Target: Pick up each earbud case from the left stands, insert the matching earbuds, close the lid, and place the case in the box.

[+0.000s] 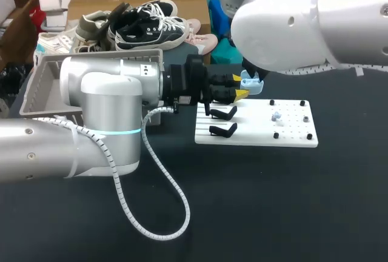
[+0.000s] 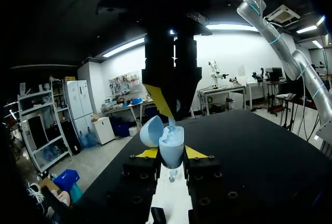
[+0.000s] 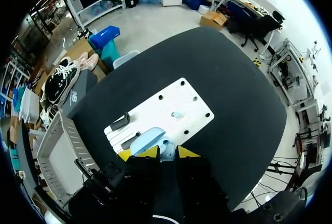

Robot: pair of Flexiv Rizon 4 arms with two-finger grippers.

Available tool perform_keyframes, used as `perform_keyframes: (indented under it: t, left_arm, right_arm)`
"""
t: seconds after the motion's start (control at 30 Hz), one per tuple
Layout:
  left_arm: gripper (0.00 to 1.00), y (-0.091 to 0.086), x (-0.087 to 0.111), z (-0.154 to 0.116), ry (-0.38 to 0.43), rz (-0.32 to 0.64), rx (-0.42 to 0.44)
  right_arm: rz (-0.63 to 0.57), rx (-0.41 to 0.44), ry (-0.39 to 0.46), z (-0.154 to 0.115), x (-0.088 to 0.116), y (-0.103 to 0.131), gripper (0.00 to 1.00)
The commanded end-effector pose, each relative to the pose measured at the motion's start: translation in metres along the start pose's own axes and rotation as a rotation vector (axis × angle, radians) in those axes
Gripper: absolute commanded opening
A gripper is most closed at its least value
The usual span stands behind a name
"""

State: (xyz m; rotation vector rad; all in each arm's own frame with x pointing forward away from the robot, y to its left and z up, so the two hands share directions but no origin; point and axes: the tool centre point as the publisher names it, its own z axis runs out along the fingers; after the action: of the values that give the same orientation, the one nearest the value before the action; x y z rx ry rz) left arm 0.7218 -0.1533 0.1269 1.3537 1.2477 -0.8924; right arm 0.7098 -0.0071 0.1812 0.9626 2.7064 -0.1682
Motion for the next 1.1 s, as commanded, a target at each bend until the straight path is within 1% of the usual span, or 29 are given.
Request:
perform_keyframes:
  t: [0.03,0.77,1.1]
  left_arm:
    - [0.00,0.0001,0.0007,0.0001,-0.003,0.001,-0.001]
    - [0.00,0.0001,0.0007,0.0001,-0.003,0.001,-0.001]
    - [0.00,0.0001,0.0007,0.0001,-0.003,0.001,-0.001]
  right_arm:
    - [-0.002,0.004,-0.001,0.0006,-0.0004,0.0027,0.00]
    - [-0.004,0.010,0.018,0.0089,0.0043,0.0036,0.00]
    - [0.008,0.007,0.022,0.0094,0.0031,0.0014,0.00]
